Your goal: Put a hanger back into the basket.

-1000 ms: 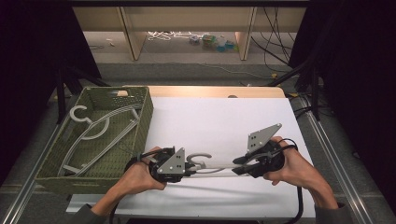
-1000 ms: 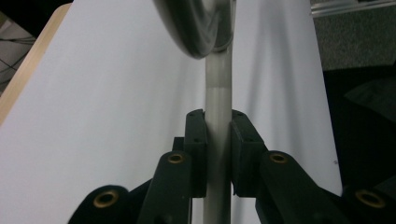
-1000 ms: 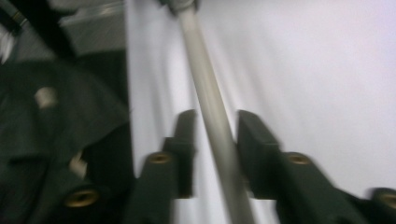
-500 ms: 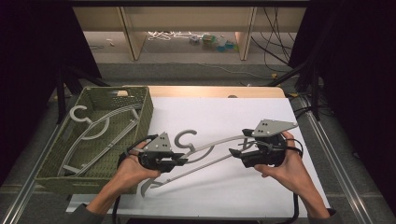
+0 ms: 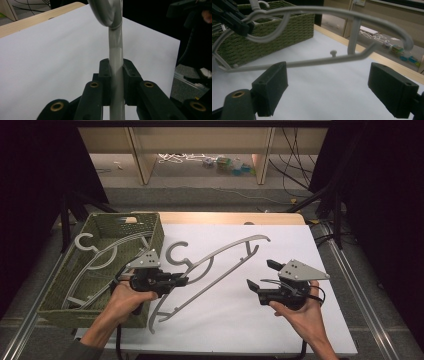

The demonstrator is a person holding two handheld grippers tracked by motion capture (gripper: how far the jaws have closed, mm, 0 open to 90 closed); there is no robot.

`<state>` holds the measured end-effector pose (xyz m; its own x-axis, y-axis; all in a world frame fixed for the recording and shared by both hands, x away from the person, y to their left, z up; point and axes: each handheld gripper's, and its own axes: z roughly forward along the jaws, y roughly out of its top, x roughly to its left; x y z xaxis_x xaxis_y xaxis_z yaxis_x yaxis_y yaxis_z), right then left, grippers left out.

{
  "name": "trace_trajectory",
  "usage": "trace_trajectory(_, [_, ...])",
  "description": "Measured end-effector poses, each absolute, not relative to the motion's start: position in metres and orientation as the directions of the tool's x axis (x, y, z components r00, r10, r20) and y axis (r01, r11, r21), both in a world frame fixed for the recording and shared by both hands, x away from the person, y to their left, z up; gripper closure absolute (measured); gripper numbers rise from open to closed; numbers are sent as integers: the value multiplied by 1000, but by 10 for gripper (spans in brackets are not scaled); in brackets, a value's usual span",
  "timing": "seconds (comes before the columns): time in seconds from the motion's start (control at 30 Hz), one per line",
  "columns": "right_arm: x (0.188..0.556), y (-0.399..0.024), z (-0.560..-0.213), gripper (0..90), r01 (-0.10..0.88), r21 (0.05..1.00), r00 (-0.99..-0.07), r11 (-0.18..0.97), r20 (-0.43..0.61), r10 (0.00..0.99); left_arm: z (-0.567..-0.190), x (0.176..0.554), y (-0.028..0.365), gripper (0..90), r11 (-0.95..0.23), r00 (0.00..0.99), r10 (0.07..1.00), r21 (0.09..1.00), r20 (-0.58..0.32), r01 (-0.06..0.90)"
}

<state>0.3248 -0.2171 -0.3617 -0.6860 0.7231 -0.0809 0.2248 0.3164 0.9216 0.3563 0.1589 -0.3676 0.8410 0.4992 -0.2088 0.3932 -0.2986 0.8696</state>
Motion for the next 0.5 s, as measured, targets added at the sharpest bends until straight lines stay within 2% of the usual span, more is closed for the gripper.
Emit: trace_trajectory(0.5, [319,-223,-392,172,239,928,-677,287,-53,734,-339,353,177,794,-204,808,490,858,-327,471])
